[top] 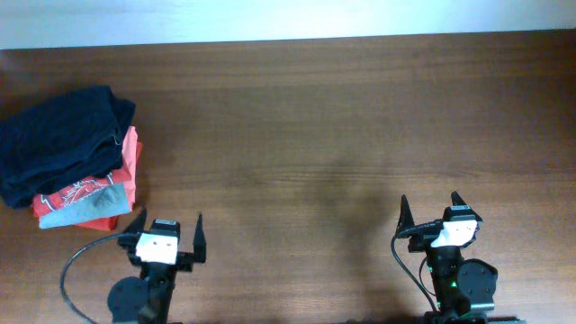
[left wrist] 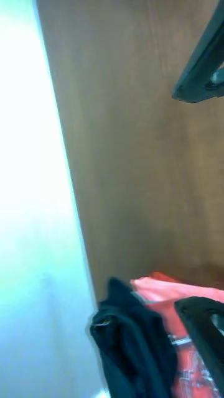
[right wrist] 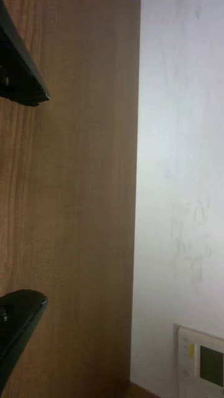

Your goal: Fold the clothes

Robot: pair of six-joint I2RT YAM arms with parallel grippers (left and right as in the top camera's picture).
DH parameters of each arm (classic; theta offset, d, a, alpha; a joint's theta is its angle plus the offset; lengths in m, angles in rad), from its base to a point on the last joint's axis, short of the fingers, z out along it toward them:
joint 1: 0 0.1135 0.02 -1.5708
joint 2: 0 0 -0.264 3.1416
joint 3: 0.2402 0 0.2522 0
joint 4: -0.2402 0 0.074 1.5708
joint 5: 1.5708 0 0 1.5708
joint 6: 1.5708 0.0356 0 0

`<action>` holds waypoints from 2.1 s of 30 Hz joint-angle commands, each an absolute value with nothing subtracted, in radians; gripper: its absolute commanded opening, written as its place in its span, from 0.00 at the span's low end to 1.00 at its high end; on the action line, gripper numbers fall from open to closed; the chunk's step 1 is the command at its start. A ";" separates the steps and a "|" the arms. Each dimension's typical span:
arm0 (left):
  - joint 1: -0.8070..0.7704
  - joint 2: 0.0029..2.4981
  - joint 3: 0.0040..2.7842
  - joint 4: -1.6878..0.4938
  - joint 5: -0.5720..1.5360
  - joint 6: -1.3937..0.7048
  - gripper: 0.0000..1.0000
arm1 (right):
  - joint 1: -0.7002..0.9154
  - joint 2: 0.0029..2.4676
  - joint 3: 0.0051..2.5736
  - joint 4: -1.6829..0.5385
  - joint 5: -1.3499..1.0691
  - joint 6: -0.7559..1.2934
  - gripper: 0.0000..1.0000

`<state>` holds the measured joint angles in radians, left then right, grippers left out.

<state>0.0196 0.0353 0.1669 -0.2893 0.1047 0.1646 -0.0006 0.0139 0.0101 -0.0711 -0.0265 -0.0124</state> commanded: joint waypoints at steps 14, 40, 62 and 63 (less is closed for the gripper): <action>0.015 0.005 0.009 -0.073 0.081 0.174 0.99 | -0.008 0.009 0.006 -0.075 -0.033 -0.019 0.99; 0.015 0.005 0.009 -0.073 0.081 0.174 0.99 | -0.008 0.009 0.006 -0.075 -0.033 -0.019 0.99; 0.015 0.005 0.009 -0.073 0.081 0.174 0.99 | -0.008 0.009 0.006 -0.075 -0.033 -0.019 0.99; 0.015 0.005 0.009 -0.073 0.081 0.174 0.99 | -0.008 0.009 0.006 -0.075 -0.033 -0.019 0.99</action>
<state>0.0189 0.0166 0.0166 -0.0715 0.0929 0.1650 -0.0006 0.0139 0.0101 -0.0711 -0.0265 -0.0124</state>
